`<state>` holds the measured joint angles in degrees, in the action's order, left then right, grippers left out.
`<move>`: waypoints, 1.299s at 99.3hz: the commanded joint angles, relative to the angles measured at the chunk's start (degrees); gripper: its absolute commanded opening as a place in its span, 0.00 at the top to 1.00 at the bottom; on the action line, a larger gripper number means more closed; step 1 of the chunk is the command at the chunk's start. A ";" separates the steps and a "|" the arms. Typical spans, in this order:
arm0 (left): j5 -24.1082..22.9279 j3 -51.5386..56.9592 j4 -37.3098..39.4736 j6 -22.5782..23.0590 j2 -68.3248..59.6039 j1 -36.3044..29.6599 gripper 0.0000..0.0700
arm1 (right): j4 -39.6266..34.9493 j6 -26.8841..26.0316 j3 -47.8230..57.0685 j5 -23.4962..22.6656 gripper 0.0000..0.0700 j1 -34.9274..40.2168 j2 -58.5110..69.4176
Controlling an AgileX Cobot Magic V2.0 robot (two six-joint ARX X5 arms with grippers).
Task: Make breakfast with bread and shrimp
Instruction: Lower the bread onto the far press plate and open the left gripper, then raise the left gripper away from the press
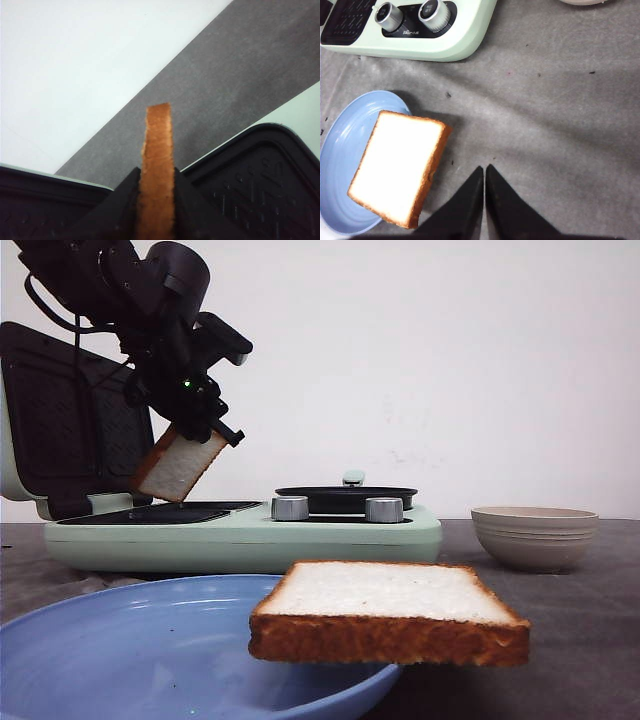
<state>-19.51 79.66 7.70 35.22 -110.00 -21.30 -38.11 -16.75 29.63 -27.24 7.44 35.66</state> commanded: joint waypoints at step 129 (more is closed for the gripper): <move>9.40 1.44 -5.33 -13.62 -1.75 -1.14 0.49 | 0.55 0.72 0.83 -0.39 1.00 0.04 0.17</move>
<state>-10.52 79.68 1.85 24.40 -110.21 -22.04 -38.09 -16.71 29.63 -27.40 7.44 35.66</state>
